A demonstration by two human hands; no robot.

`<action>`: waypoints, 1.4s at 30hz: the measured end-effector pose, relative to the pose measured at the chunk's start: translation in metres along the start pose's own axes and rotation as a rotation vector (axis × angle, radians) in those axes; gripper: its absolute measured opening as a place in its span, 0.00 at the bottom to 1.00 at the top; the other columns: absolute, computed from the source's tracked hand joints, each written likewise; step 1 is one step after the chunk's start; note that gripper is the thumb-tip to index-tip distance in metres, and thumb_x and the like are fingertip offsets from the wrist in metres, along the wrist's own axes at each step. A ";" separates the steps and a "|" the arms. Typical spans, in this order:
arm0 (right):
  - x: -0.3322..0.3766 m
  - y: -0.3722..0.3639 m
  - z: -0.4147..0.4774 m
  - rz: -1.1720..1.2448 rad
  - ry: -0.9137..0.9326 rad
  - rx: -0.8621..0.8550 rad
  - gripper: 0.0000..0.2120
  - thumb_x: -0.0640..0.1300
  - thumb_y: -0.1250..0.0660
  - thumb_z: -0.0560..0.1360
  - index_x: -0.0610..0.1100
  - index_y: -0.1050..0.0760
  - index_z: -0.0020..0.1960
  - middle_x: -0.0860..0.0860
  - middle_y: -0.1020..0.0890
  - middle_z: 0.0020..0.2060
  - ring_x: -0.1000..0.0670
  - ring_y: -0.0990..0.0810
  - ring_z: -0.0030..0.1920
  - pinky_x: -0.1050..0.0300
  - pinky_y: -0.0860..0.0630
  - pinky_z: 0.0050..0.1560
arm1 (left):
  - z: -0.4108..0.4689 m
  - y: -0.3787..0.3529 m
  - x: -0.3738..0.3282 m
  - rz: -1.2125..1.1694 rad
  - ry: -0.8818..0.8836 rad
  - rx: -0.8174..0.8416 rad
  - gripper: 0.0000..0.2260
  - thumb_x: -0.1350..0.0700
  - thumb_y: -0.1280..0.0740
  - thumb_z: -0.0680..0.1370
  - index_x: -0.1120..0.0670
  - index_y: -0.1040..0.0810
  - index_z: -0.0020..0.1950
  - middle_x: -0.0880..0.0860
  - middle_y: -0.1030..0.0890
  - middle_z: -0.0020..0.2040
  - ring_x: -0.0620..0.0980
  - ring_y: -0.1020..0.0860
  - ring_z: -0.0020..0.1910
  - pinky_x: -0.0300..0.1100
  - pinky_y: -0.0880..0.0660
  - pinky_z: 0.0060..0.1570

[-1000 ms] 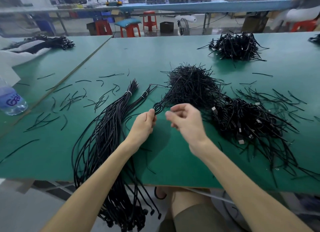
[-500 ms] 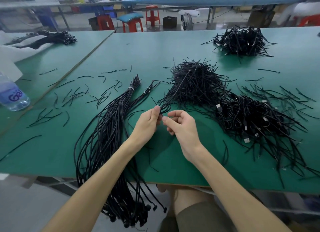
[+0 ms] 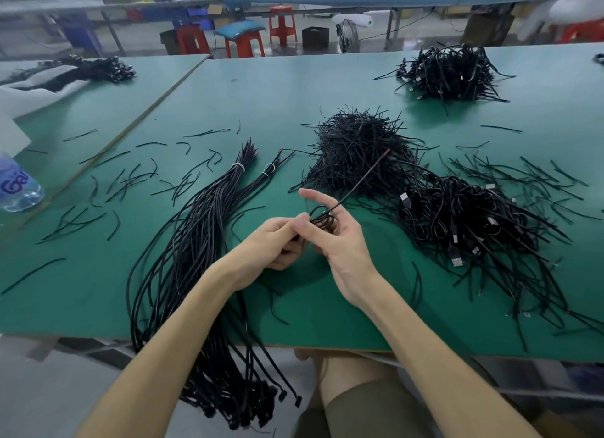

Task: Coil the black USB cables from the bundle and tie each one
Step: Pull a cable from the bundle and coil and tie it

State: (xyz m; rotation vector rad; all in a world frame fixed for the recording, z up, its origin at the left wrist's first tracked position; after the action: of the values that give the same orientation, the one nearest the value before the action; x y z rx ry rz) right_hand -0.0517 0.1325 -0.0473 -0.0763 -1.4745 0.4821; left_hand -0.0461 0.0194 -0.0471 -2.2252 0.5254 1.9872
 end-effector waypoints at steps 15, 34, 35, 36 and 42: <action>-0.001 -0.001 -0.002 -0.375 0.021 -0.076 0.10 0.45 0.30 0.80 0.49 0.21 0.61 0.45 0.24 0.56 0.52 0.21 0.54 0.44 0.23 0.61 | 0.001 0.013 0.003 -0.124 0.017 -0.176 0.20 0.42 0.43 0.86 0.52 0.23 0.42 0.49 0.42 0.31 0.47 0.45 0.26 0.36 0.45 0.23; 0.003 0.009 -0.005 -0.429 0.083 -0.204 0.03 0.41 0.24 0.74 0.46 0.17 0.44 0.51 0.15 0.36 0.53 0.20 0.38 0.56 0.26 0.42 | 0.001 0.019 0.003 -0.105 0.030 -0.279 0.19 0.49 0.42 0.85 0.51 0.32 0.34 0.47 0.39 0.26 0.45 0.44 0.22 0.34 0.46 0.21; 0.004 0.010 -0.005 -0.438 0.087 -0.211 0.03 0.41 0.24 0.74 0.46 0.18 0.43 0.50 0.16 0.35 0.54 0.21 0.36 0.59 0.28 0.40 | 0.001 0.018 0.003 -0.100 0.027 -0.277 0.19 0.49 0.42 0.85 0.51 0.32 0.34 0.47 0.39 0.27 0.46 0.44 0.22 0.34 0.46 0.21; 0.005 0.009 -0.006 -0.455 0.090 -0.213 0.04 0.40 0.25 0.74 0.46 0.18 0.42 0.50 0.16 0.34 0.54 0.22 0.35 0.61 0.29 0.39 | 0.001 0.018 0.003 -0.094 0.025 -0.277 0.20 0.49 0.42 0.85 0.51 0.32 0.34 0.47 0.39 0.27 0.46 0.44 0.22 0.34 0.46 0.22; 0.009 0.008 -0.008 -0.582 0.121 -0.253 0.06 0.37 0.30 0.78 0.42 0.24 0.43 0.50 0.17 0.35 0.49 0.19 0.36 0.63 0.26 0.39 | 0.000 0.015 -0.001 -0.026 -0.050 -0.268 0.22 0.47 0.41 0.86 0.54 0.25 0.34 0.52 0.32 0.27 0.49 0.39 0.22 0.36 0.42 0.23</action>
State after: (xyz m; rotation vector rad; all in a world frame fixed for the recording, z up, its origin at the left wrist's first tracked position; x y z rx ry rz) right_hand -0.0458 0.1454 -0.0423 0.1214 -1.3550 -0.1788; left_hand -0.0511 0.0056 -0.0439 -2.3058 0.2342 2.2071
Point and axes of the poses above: each hand's wrist, its own z-axis towards the middle knuckle, its own y-axis out of the back of the hand, x = y × z, the point moved 7 cm from there along z, towards the middle knuckle
